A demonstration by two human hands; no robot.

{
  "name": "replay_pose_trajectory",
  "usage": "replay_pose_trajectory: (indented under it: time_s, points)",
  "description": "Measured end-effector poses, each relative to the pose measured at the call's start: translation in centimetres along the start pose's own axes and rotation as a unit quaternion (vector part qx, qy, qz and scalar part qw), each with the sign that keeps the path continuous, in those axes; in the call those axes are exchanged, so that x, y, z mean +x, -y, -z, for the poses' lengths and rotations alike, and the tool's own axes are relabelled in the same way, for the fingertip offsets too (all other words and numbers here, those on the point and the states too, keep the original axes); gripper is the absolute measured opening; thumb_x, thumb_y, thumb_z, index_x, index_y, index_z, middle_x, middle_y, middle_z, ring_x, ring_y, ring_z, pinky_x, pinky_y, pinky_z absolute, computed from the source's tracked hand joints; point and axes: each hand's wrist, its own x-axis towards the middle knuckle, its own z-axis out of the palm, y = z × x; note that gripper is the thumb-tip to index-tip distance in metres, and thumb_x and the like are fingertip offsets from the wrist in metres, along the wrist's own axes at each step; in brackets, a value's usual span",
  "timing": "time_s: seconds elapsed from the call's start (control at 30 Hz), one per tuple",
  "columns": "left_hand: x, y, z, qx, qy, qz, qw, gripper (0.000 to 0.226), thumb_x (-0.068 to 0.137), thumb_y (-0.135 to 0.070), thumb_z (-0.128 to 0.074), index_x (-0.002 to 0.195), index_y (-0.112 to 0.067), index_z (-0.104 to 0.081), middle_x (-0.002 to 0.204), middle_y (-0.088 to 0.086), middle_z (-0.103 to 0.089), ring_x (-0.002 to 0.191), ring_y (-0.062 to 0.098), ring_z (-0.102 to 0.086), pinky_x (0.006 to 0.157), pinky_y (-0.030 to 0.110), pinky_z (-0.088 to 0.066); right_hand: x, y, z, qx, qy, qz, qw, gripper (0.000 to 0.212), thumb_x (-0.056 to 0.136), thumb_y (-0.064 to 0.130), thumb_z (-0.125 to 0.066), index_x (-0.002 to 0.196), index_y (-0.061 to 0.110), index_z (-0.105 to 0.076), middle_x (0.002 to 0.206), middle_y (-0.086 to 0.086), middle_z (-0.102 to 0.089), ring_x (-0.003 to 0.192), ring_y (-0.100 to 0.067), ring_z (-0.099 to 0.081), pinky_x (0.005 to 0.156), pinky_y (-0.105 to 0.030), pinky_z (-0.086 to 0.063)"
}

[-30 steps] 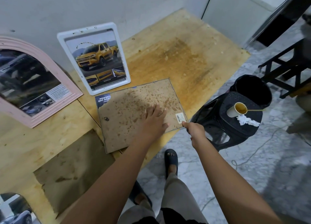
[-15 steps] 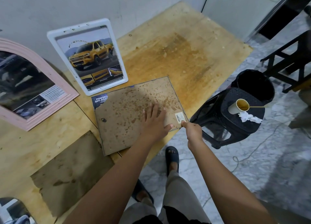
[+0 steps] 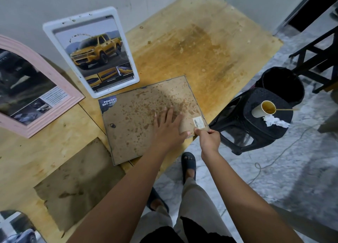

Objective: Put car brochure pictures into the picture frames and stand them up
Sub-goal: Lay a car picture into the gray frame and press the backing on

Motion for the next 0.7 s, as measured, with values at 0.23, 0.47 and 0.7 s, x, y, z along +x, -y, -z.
replay_pose_trajectory:
  time_s: [0.23, 0.47, 0.7]
  points:
    - [0.1, 0.4, -0.3, 0.003, -0.018, -0.012, 1.000, 0.072, 0.088, -0.059, -0.044, 0.148, -0.030, -0.016, 0.158, 0.000, 0.007, 0.144, 0.022, 0.015, 0.115, 0.048, 0.013, 0.1, -0.3, 0.0, -0.020, -0.003, 0.022, 1.000, 0.036, 0.079, 0.011, -0.070, 0.100, 0.008, -0.042, 0.094, -0.003, -0.052, 0.077, -0.015, -0.050, 0.070, -0.026, -0.039]
    - [-0.1, 0.8, 0.0, -0.009, -0.012, -0.025, 1.000, 0.062, 0.092, -0.047, -0.043, 0.147, -0.034, -0.018, 0.159, -0.003, 0.005, 0.144, 0.019, 0.011, 0.114, 0.042, 0.013, 0.0, -0.9, 0.3, -0.070, -0.018, 0.069, 0.995, 0.039, 0.077, 0.017, -0.073, 0.103, 0.009, -0.044, 0.100, -0.006, -0.054, 0.087, -0.019, -0.055, 0.070, -0.029, -0.046]
    - [-2.6, 4.7, 2.8, -0.154, -0.166, 0.053, 0.972, 0.052, 0.093, -0.021, -0.047, 0.144, -0.024, -0.033, 0.156, 0.003, -0.018, 0.143, 0.025, -0.014, 0.116, 0.046, -0.019, -1.2, 1.1, 0.5, -0.260, -0.044, 0.295, 0.918, 0.039, 0.081, 0.020, -0.066, 0.117, 0.013, -0.053, 0.124, -0.005, -0.048, 0.119, -0.026, -0.038, 0.097, -0.042, -0.029]
